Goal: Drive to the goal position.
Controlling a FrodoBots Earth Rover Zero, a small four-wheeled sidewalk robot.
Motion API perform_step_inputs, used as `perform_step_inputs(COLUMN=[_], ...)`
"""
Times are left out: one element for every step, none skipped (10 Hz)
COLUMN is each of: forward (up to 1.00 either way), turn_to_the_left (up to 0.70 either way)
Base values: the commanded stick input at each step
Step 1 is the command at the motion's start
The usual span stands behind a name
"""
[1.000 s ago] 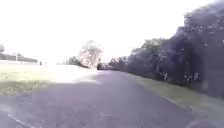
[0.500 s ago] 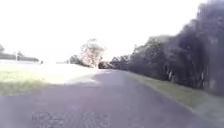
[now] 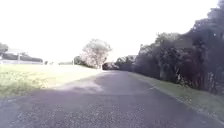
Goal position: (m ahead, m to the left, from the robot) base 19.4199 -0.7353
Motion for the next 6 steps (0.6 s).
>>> perform_step_inputs(forward=[0.0, 0.0, 0.55, 1.0, 1.0, 1.0], turn_to_the_left=[0.0, 0.0, 0.0, 0.0, 0.0, 0.0])
